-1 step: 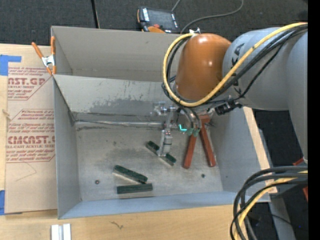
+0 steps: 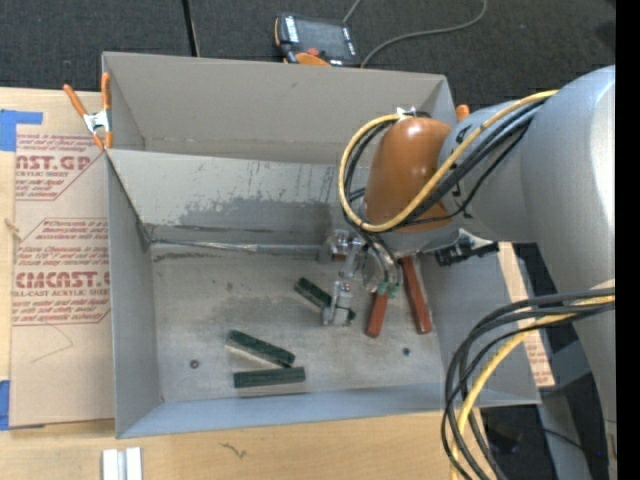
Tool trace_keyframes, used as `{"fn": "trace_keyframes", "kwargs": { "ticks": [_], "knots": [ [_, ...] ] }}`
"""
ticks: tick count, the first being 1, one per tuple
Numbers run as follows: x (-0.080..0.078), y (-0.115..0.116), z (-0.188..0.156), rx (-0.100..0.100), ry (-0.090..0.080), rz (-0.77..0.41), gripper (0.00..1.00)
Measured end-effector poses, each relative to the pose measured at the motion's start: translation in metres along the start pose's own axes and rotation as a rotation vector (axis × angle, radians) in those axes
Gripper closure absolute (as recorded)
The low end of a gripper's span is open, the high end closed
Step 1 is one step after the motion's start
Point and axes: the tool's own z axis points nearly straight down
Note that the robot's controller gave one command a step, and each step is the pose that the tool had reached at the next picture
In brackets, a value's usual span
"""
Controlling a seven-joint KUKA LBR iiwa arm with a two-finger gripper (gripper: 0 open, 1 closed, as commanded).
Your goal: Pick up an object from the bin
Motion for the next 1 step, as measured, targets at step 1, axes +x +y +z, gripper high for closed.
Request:
{"fn": "trace_keyframes", "kwargs": {
  "ticks": [1],
  "knots": [
    [-0.0031, 0.0013, -0.0051, -0.001, -0.013, -0.002, 1.0]
  ]
}}
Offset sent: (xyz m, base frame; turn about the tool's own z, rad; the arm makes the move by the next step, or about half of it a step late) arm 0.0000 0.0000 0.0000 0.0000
